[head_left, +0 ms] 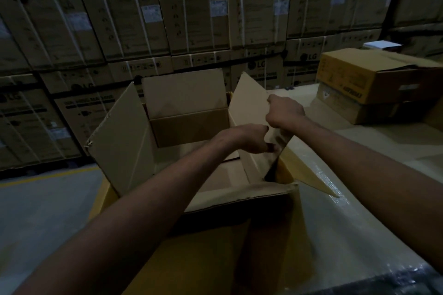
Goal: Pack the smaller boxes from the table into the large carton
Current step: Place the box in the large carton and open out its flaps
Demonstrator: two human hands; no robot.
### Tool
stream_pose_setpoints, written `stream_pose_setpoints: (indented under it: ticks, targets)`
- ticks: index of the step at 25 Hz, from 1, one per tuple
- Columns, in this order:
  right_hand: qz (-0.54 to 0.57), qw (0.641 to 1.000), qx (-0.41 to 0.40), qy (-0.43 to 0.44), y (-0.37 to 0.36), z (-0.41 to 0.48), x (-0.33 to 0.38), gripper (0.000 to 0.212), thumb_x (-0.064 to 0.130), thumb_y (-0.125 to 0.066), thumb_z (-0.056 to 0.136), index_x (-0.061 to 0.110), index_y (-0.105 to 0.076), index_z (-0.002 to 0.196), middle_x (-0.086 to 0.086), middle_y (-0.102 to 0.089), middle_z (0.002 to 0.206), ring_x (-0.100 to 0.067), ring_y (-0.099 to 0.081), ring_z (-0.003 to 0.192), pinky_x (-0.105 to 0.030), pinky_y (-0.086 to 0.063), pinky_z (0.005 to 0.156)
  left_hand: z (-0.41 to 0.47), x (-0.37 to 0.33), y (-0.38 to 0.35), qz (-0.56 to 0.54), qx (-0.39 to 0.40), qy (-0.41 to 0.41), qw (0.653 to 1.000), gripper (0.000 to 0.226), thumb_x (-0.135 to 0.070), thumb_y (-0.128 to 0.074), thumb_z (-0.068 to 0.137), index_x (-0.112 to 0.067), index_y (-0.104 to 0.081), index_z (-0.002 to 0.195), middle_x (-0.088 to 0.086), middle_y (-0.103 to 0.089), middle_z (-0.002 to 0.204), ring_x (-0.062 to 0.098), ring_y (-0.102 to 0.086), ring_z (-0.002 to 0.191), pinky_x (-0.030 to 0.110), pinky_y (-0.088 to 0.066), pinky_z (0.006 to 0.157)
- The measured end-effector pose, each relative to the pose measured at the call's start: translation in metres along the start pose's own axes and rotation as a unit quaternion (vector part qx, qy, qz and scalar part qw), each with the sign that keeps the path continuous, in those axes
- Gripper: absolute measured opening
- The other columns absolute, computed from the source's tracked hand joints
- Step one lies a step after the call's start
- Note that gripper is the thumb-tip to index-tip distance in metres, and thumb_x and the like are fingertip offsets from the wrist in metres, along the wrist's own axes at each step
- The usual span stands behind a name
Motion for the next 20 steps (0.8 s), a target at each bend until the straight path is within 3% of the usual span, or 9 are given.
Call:
stream_pose_setpoints:
  ticks: [4,6,8,10,12,14,17,20]
  targets:
    - [0.056,0.998,0.022,0.015,-0.009,-0.003,-0.022,0.049,0.02,-0.057,0.093,0.022,-0.052,0.141,-0.011,-0.066,0.121,-0.032,-0.064,0.106,-0.033,-0.048,0.075,0.014,-0.024,-0.016,-0.042,0.058,0.04,0.997,0.067,-0.045,-0.051,0.103,-0.017,-0.023,0.158,0.011,-0.053,0.143,0.025,-0.06,0.1,0.033,-0.055,0.083]
    - [0.045,0.998,0.036,0.035,-0.01,-0.005,-0.023,0.048,0.021,-0.056,0.094,0.022,-0.051,0.142,-0.012,-0.063,0.124,-0.031,-0.062,0.109,-0.033,-0.045,0.074,0.019,-0.026,-0.026,-0.036,0.083,0.089,0.992,0.067,-0.046,-0.051,0.103,-0.022,-0.021,0.158,0.011,-0.057,0.132,0.017,-0.059,0.08,0.033,-0.054,0.071]
    - [0.021,0.997,0.037,0.059,-0.008,-0.006,-0.023,0.043,0.024,-0.058,0.095,0.02,-0.053,0.138,-0.013,-0.058,0.127,-0.03,-0.06,0.11,-0.033,-0.042,0.072,0.025,-0.031,-0.032,-0.028,0.081,0.126,0.988,0.068,-0.044,-0.051,0.103,-0.021,-0.02,0.159,0.009,-0.057,0.124,0.014,-0.055,0.071,0.03,-0.048,0.062]
    - [0.011,0.996,0.053,0.069,-0.008,-0.009,-0.024,0.042,0.026,-0.061,0.095,0.019,-0.054,0.135,-0.014,-0.052,0.131,-0.028,-0.057,0.103,-0.034,-0.04,0.071,0.026,-0.035,-0.035,-0.045,0.064,0.139,0.987,0.074,-0.045,-0.054,0.102,-0.02,-0.015,0.16,0.009,-0.054,0.139,0.02,-0.059,0.082,0.032,-0.049,0.066]
    - [-0.001,0.995,0.073,0.074,-0.004,-0.011,-0.027,0.043,0.026,-0.063,0.094,0.019,-0.054,0.135,-0.015,-0.042,0.14,-0.027,-0.051,0.099,-0.036,-0.04,0.072,0.025,-0.029,-0.04,-0.073,0.056,0.15,0.984,0.085,-0.05,-0.057,0.099,-0.022,-0.008,0.162,0.01,-0.039,0.159,0.03,-0.058,0.12,0.038,-0.052,0.09]
    - [-0.055,0.992,0.048,0.102,0.005,-0.015,-0.025,0.043,0.028,-0.065,0.092,0.019,-0.057,0.134,-0.016,-0.03,0.152,-0.032,-0.048,0.118,-0.041,-0.044,0.084,0.02,-0.017,-0.044,-0.087,0.065,0.171,0.979,0.093,-0.058,-0.058,0.095,-0.026,-0.002,0.163,0.005,-0.023,0.167,0.03,-0.036,0.146,0.043,-0.039,0.114]
    - [-0.202,0.957,-0.031,0.204,0.009,-0.03,-0.003,0.048,0.038,-0.069,0.088,0.021,-0.061,0.132,-0.017,-0.036,0.154,-0.036,-0.035,0.14,-0.055,-0.028,0.115,0.013,-0.006,-0.046,-0.097,0.054,0.197,0.974,0.098,-0.058,-0.062,0.093,-0.028,0.0,0.163,-0.001,-0.016,0.169,0.028,-0.027,0.152,0.044,-0.031,0.12]
    - [-0.231,0.934,-0.052,0.267,0.006,-0.053,0.017,0.044,0.047,-0.069,0.087,0.021,-0.065,0.123,-0.013,-0.057,0.137,-0.032,-0.048,0.131,-0.054,-0.024,0.117,0.003,0.004,-0.042,-0.111,0.029,0.205,0.972,0.086,-0.049,-0.064,0.095,-0.02,-0.018,0.162,0.003,-0.027,0.165,0.026,-0.032,0.149,0.038,-0.033,0.118]
Point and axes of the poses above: each hand's wrist, its own z-axis towards the middle knuckle, its own y-axis out of the back of the hand, x = y × z, the point moved 4 cm from there along z, towards the middle knuckle
